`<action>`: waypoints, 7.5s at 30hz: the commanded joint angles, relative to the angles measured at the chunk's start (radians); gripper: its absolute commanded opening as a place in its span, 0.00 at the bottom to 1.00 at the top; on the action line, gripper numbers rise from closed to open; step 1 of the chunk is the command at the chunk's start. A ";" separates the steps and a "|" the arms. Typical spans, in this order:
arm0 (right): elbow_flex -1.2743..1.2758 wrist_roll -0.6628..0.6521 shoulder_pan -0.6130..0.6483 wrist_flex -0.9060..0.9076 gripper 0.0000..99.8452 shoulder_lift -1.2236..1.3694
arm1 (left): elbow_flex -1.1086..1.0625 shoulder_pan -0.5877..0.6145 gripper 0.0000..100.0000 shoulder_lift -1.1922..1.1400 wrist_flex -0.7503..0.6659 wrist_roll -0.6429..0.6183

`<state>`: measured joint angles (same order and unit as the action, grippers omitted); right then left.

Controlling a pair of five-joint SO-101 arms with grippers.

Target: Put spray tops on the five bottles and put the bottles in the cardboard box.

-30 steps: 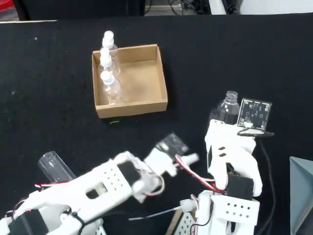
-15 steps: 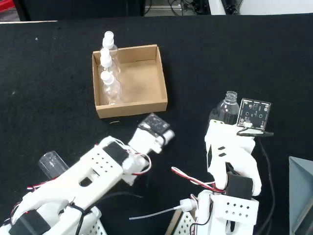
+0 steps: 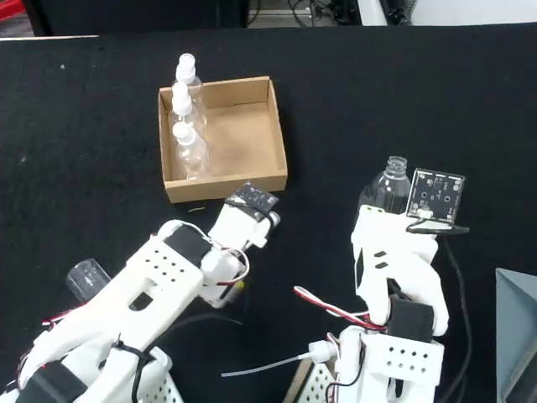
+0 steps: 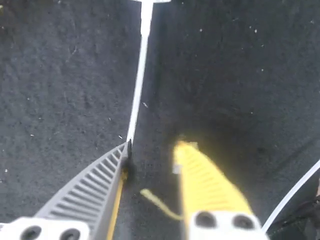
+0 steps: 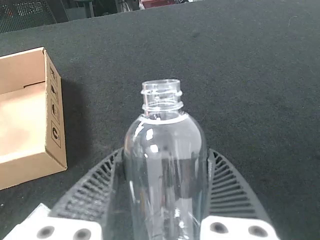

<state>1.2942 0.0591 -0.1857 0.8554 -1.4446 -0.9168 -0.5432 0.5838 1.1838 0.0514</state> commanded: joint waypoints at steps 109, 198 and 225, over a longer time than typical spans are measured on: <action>-0.042 -0.002 -0.025 -0.055 0.13 -0.028 | 0.832 -0.010 0.03 -0.592 0.230 -0.077; 0.208 -0.058 0.589 -0.008 0.13 -0.450 | 0.004 0.226 0.03 0.953 -0.514 -0.328; 0.387 -0.129 0.873 -0.206 0.13 -0.449 | 0.005 0.432 0.03 0.959 -0.525 -0.528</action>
<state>1.6809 -0.0591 0.6521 0.7096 -1.7975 -0.9321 -0.1258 1.5305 0.6805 -0.4626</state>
